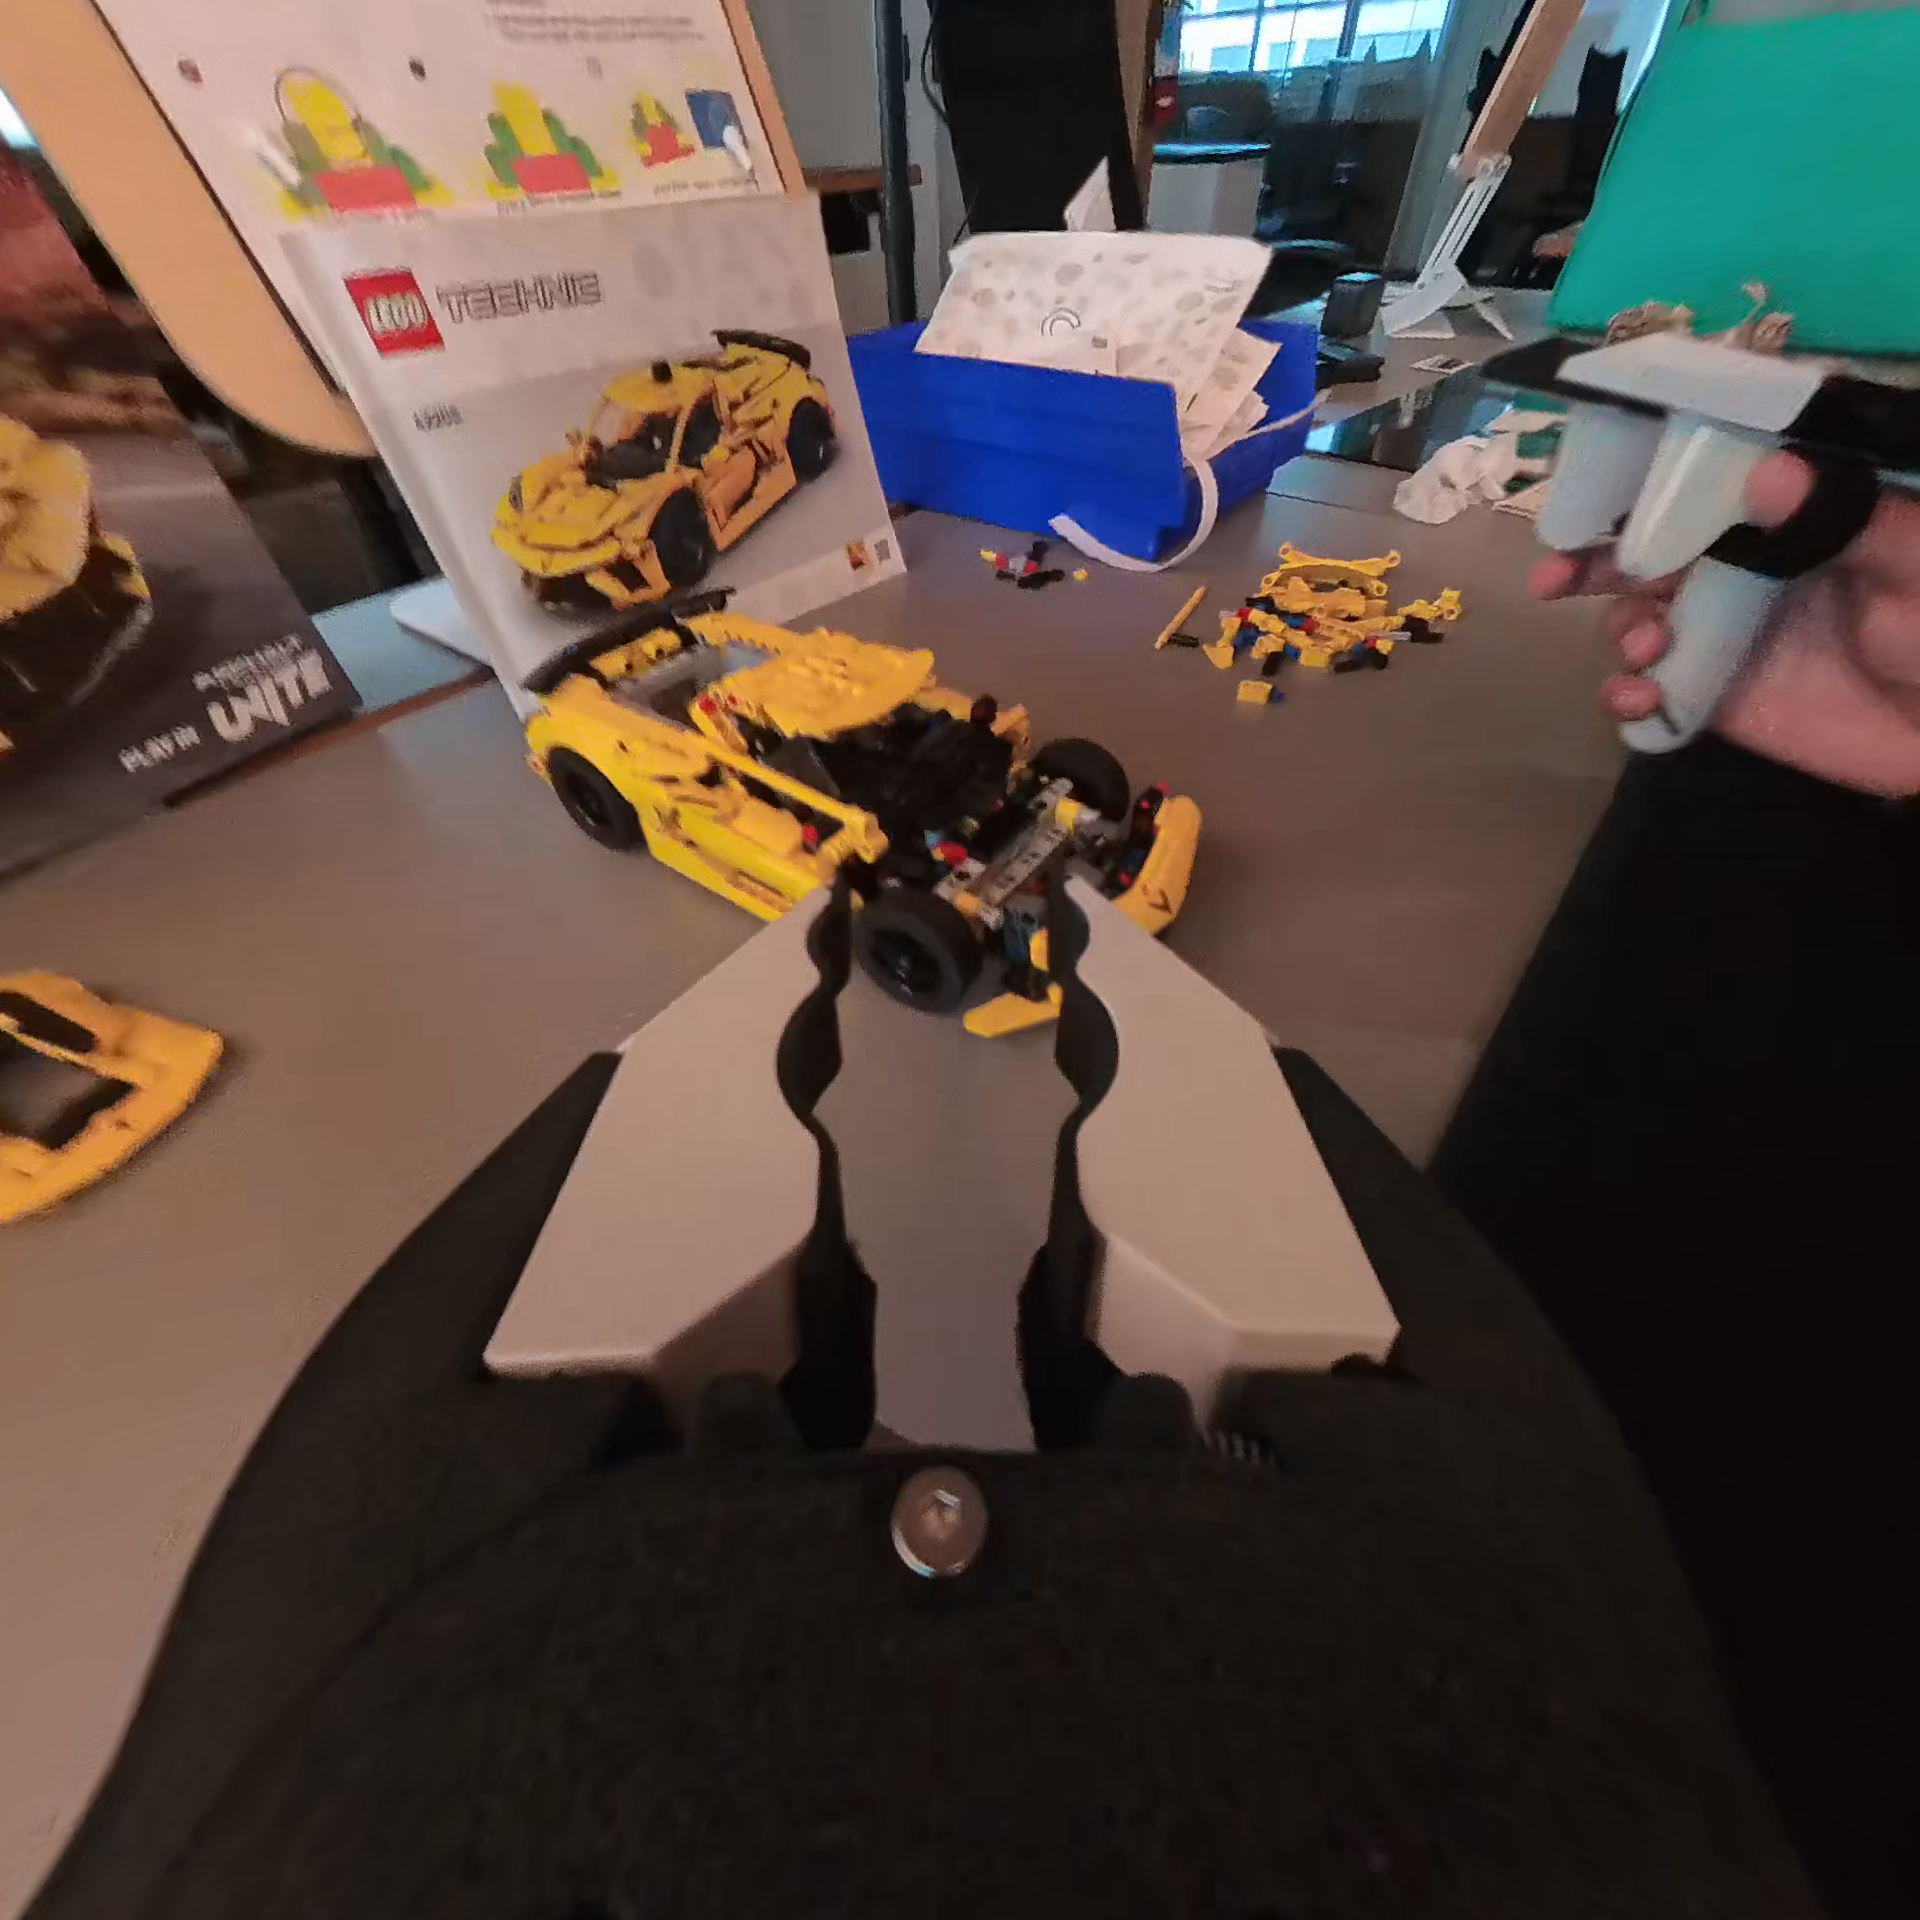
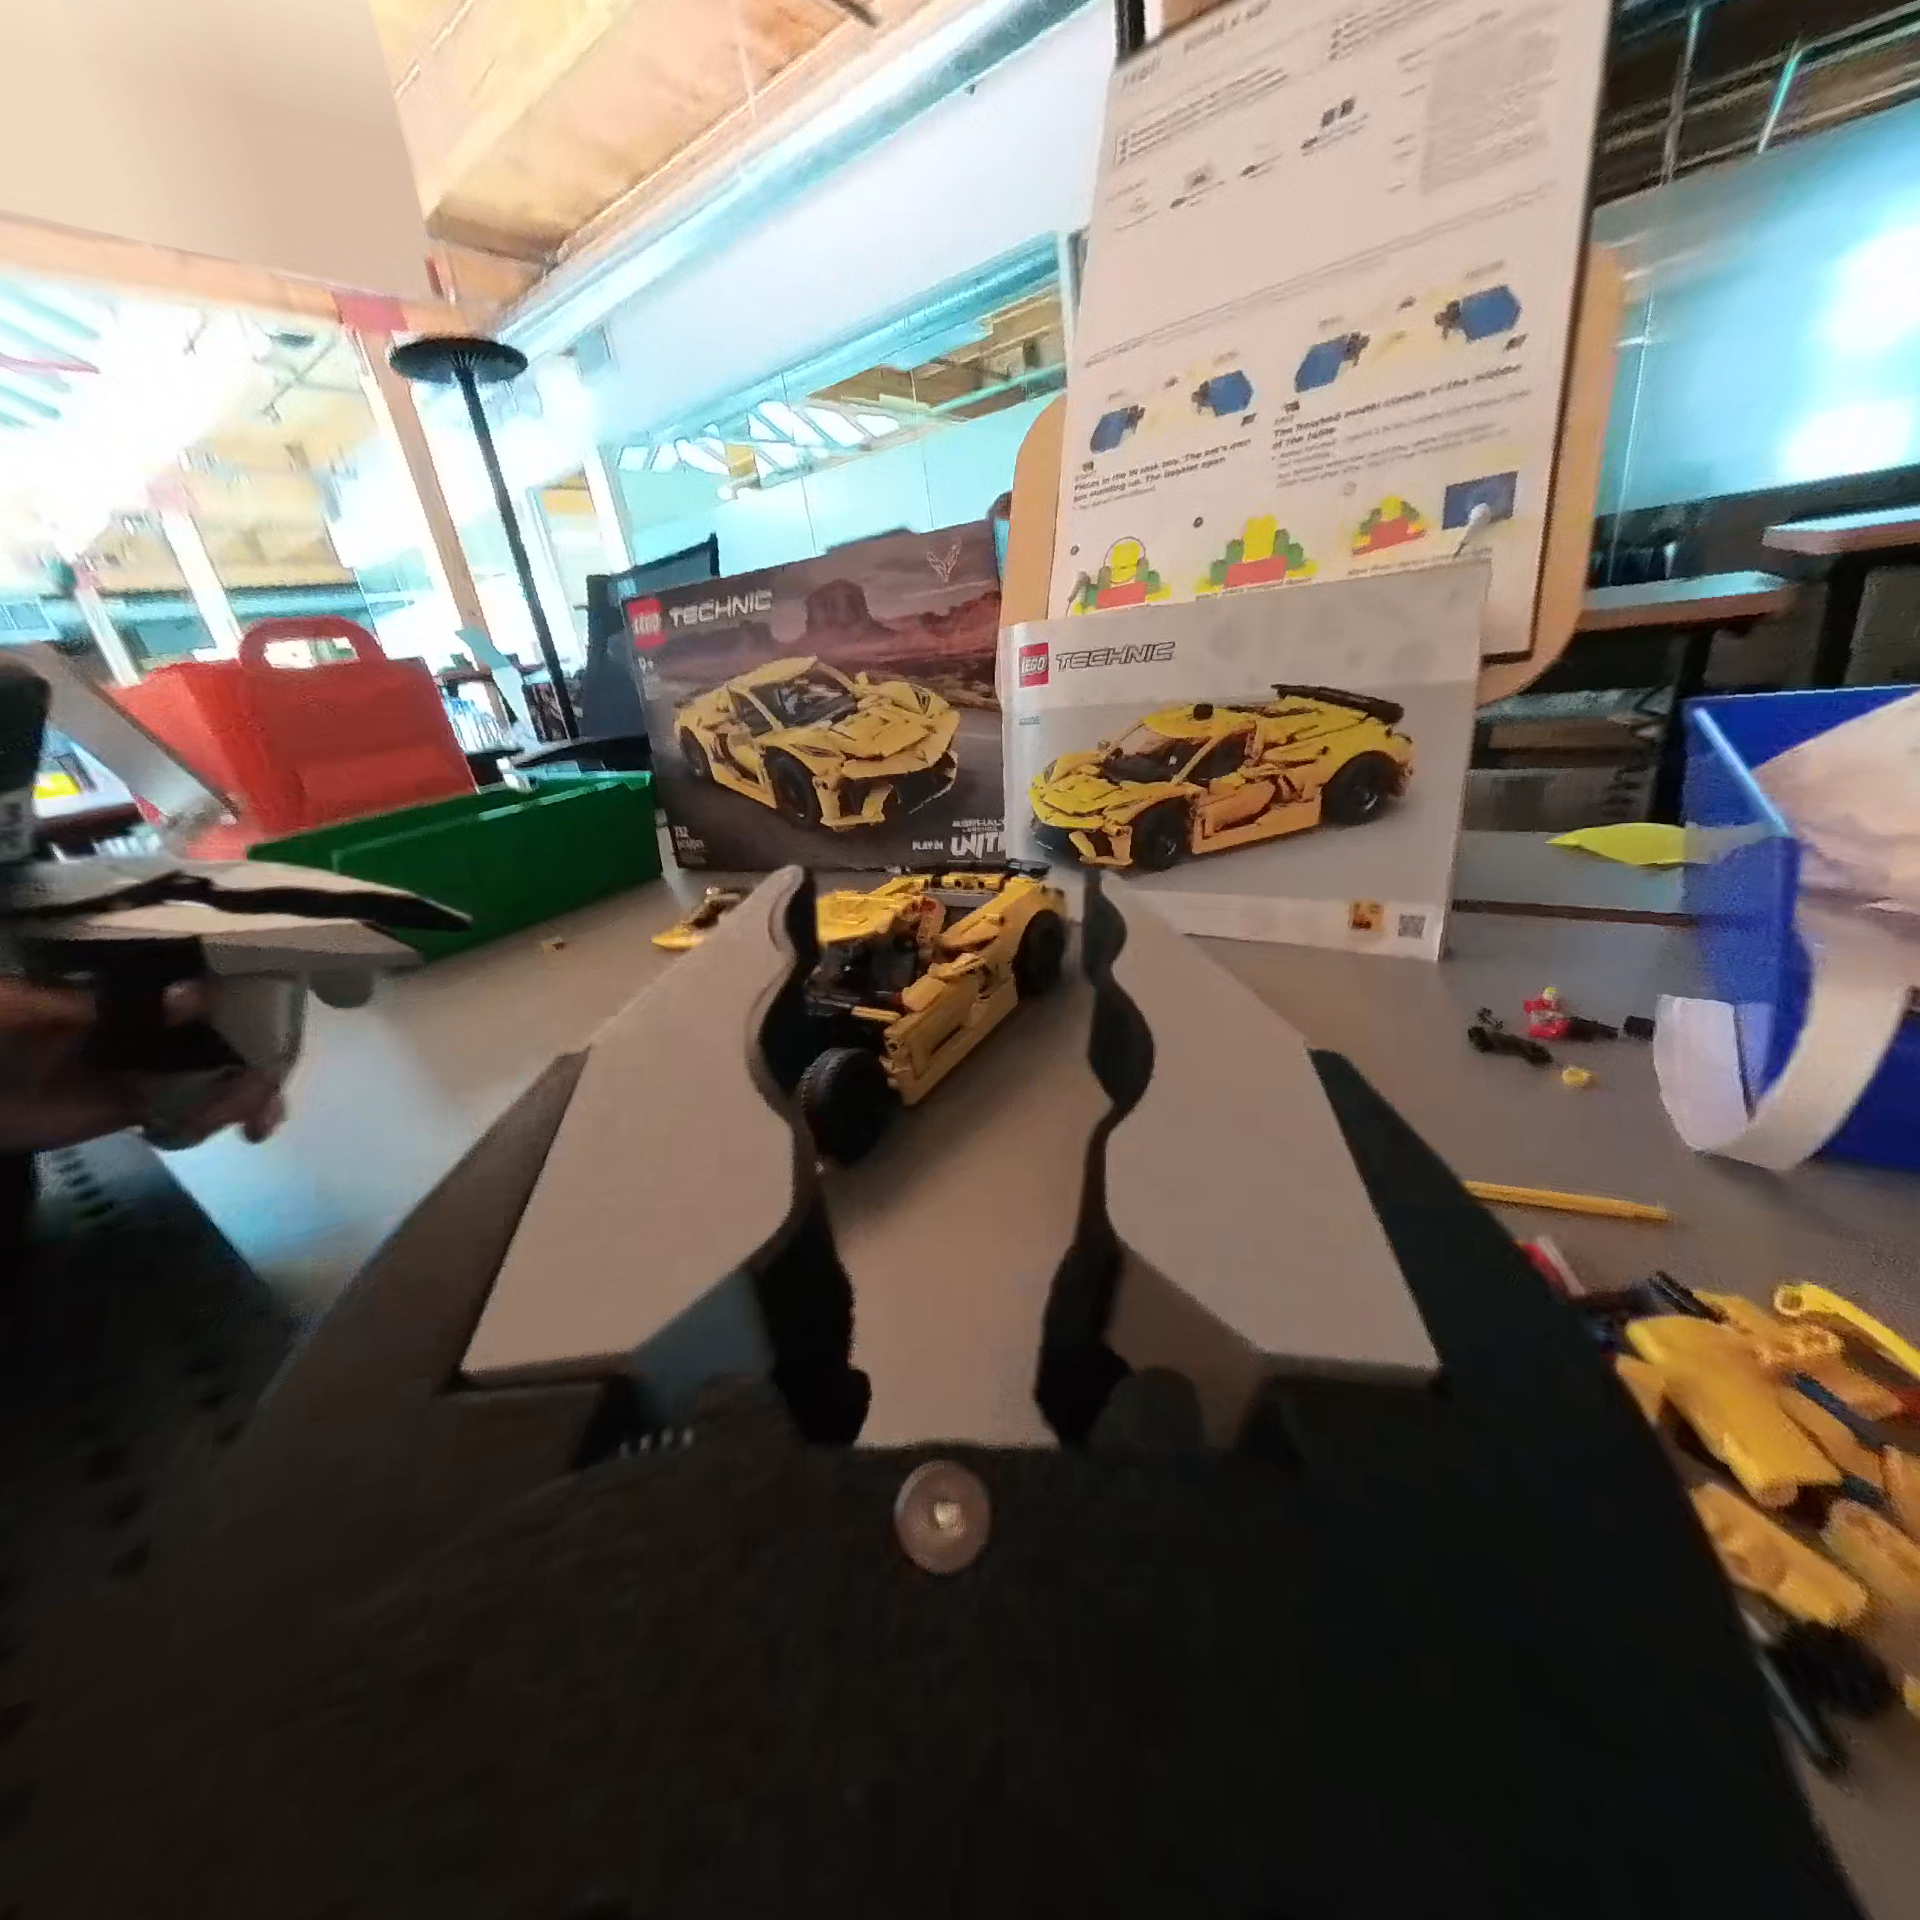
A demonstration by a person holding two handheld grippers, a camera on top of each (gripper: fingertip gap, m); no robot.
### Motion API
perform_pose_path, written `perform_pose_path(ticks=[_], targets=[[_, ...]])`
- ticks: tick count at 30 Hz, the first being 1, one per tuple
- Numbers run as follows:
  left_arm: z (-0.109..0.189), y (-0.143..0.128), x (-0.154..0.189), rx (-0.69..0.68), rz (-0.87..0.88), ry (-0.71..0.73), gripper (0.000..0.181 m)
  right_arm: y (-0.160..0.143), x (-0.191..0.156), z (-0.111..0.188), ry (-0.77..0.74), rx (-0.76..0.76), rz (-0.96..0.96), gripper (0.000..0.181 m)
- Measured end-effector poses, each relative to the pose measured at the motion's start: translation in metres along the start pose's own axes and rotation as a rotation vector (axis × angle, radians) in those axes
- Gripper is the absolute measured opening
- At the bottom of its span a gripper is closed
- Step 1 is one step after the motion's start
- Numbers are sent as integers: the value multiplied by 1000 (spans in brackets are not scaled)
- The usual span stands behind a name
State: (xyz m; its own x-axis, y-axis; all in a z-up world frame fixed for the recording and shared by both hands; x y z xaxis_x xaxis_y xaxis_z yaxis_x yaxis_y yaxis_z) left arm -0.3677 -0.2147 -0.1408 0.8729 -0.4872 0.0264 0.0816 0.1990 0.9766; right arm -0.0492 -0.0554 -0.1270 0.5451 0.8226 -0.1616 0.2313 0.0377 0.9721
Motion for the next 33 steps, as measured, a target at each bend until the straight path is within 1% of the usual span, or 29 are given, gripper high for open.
perform_pose_path(ticks=[1,3,5,7,9,11,14,15,17,19,23,26,30,33], targets=[[0,-4,0,5,40,-16,35,-6,-4,-8,19,-38,20,50],[-4,-10,3,19,105,-81,30,-20,-21,-26,152,-187,63,50],[-8,-13,5,6,104,-128,30,-36,-43,-41,319,-367,134,48],[-10,-16,5,-1,82,-127,30,-49,-58,-53,407,-480,241,48],[-12,-21,4,-22,71,-122,30,-55,-68,-67,405,-476,296,48],[-12,-22,4,-28,65,-125,30,-56,-77,-79,402,-423,251,47],[-10,-21,1,-9,82,-110,30,-57,-76,-92,331,-334,143,42],[-9,-21,-1,0,95,-105,30,-58,-74,-94,326,-343,137,41],[-8,-21,-4,9,130,-99,30,-57,-66,-94,296,-366,159,33],[-8,-22,-7,7,158,-104,30,-56,-59,-94,275,-342,127,29],[-11,-25,-8,-17,169,-104,30,-52,-49,-94,265,-352,-18,29],[-13,-27,-8,-31,163,-108,30,-51,-45,-94,254,-356,-57,29],[-17,-29,-3,-50,146,-141,30,-54,-51,-94,299,-377,-62,31],[-17,-28,-1,-44,141,-164,30,-62,-62,-93,346,-416,-1,40]])
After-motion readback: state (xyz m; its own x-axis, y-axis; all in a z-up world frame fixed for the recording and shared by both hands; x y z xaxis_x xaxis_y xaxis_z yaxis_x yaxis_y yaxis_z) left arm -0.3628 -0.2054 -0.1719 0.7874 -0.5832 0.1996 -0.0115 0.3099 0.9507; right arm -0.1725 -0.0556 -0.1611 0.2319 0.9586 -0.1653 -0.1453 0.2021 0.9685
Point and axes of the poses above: each gripper's, where its closed fingertips meet, z back along the fingers, y out of its top, x = y × z across the jaws, the point moved 7 cm from there along z, back along the fingers, and after that the axes turned 8 degrees about -y, right-handed, at the moved point
